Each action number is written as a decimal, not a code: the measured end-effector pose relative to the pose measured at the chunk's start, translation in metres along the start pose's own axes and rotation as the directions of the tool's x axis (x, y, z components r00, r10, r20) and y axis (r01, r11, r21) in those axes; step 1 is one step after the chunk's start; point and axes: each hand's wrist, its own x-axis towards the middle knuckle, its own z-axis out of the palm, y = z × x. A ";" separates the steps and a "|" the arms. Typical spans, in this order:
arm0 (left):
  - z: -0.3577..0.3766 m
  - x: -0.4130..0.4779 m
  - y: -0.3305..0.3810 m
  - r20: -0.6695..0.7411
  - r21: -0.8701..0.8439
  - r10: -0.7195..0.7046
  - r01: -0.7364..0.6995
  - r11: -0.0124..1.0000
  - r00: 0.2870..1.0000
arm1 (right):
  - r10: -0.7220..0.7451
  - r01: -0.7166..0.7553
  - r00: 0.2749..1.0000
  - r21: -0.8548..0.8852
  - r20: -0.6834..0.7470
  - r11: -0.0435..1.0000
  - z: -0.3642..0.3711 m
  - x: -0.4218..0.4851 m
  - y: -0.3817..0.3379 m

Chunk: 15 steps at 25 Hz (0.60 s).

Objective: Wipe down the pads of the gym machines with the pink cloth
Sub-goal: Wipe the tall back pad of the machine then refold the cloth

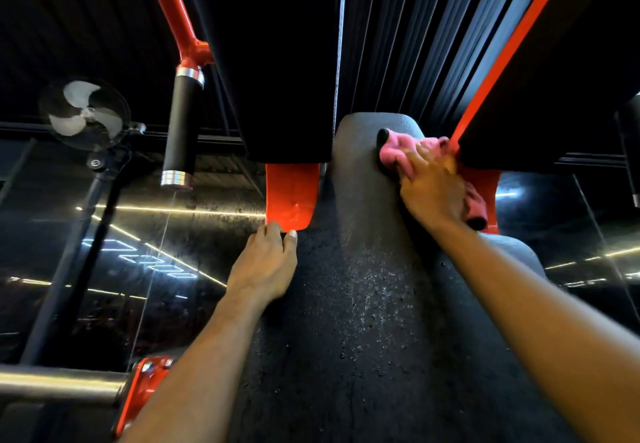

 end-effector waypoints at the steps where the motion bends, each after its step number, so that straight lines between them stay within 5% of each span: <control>1: 0.000 -0.001 0.002 -0.006 -0.002 -0.003 0.003 1.000 1.000 | 0.007 -0.007 1.000 -0.003 0.014 1.000 -0.007 -0.021 0.000; 9: 0.002 -0.004 0.002 -0.013 0.011 0.034 -0.034 0.999 0.999 | 0.116 -0.116 0.993 0.013 -0.001 0.993 0.015 0.047 -0.017; 13: 0.005 -0.004 -0.003 -0.024 0.003 0.027 -0.027 1.000 0.999 | 0.031 -0.035 0.998 0.075 0.054 0.997 0.016 0.058 -0.040; 15: 0.008 -0.004 -0.002 -0.060 -0.012 0.015 -0.016 1.000 0.998 | -0.179 0.172 0.982 0.104 0.057 0.980 0.004 0.013 -0.044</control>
